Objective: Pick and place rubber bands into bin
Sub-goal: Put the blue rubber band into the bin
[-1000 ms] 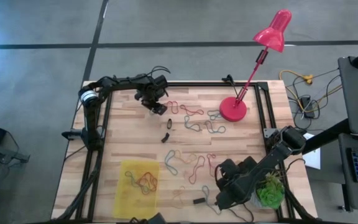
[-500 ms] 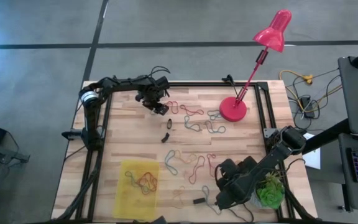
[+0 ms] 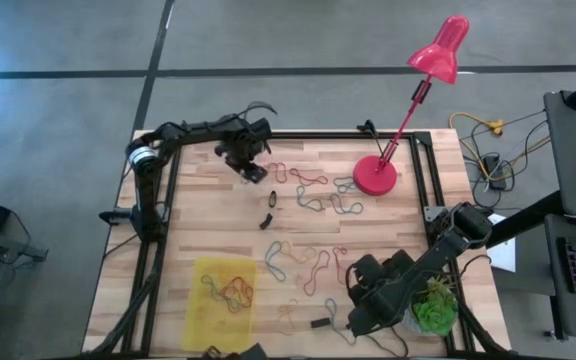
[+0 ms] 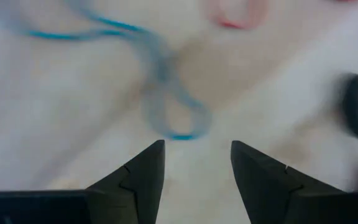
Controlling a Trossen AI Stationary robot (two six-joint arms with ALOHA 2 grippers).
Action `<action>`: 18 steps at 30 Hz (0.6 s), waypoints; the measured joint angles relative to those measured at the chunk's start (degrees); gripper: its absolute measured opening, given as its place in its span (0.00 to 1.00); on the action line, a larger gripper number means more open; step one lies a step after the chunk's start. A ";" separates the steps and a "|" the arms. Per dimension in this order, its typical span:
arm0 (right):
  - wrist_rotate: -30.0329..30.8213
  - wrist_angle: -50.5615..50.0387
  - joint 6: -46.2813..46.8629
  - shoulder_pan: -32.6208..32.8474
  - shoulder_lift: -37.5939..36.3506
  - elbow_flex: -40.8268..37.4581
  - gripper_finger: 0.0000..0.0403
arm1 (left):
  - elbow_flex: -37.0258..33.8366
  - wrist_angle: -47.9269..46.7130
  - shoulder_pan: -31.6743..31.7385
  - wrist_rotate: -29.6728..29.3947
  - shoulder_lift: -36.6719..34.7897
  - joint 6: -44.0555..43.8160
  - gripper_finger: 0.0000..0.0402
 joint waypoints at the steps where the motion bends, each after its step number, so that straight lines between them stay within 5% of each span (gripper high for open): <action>1: 0.00 -0.02 -0.05 0.00 0.00 -0.11 0.42 | 0.76 -0.66 0.09 -2.61 -0.06 0.19 0.42; 10: -0.18 0.04 -0.40 0.00 0.00 -1.79 0.42 | 2.97 -1.28 3.16 2.28 4.51 1.06 0.42; 18: -0.89 0.17 0.88 0.00 0.00 -1.44 0.42 | 2.87 -3.84 5.33 0.38 7.17 3.03 0.42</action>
